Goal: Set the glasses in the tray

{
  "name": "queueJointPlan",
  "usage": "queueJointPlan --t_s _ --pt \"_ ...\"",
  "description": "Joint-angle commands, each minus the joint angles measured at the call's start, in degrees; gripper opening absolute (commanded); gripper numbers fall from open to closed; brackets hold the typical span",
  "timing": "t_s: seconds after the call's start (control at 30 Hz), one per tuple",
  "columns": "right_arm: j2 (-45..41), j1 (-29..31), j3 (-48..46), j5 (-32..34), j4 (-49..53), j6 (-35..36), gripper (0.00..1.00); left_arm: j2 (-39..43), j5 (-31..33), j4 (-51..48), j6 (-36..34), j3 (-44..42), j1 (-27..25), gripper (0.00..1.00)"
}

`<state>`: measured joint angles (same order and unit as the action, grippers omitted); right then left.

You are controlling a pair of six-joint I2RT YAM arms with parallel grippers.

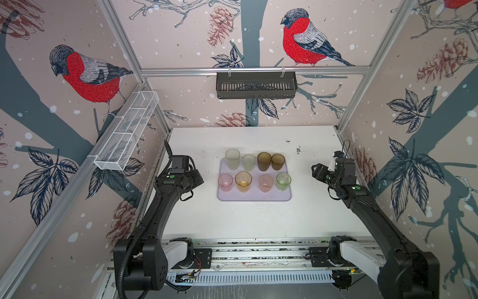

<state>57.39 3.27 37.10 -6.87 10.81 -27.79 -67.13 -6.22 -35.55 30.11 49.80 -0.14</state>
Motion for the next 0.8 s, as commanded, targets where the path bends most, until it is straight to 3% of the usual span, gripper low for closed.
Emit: queueJointPlan --t_s 0.0,0.17,0.37,0.47,0.77 --pt "-3.2 0.1 -1.5 -0.1 1.1 2.3 0.73 0.5 0.9 -2.2 0.8 1.2 0.1 0.64" --pt "-8.9 -0.3 -3.7 3.1 1.7 5.0 0.86 1.5 2.8 -3.7 0.9 1.8 0.2 0.70" --pt "-10.9 -2.5 -2.6 6.8 3.2 5.4 0.99 6.1 5.1 -3.0 1.6 -2.3 0.2 0.88" --pt "-11.0 -2.9 -2.2 8.1 3.4 5.7 1.00 8.8 7.5 -2.9 1.5 -4.6 0.2 0.97" --pt "-13.8 -3.7 -2.3 11.2 3.1 4.0 1.00 12.4 11.1 -1.5 1.7 -5.7 0.2 0.99"
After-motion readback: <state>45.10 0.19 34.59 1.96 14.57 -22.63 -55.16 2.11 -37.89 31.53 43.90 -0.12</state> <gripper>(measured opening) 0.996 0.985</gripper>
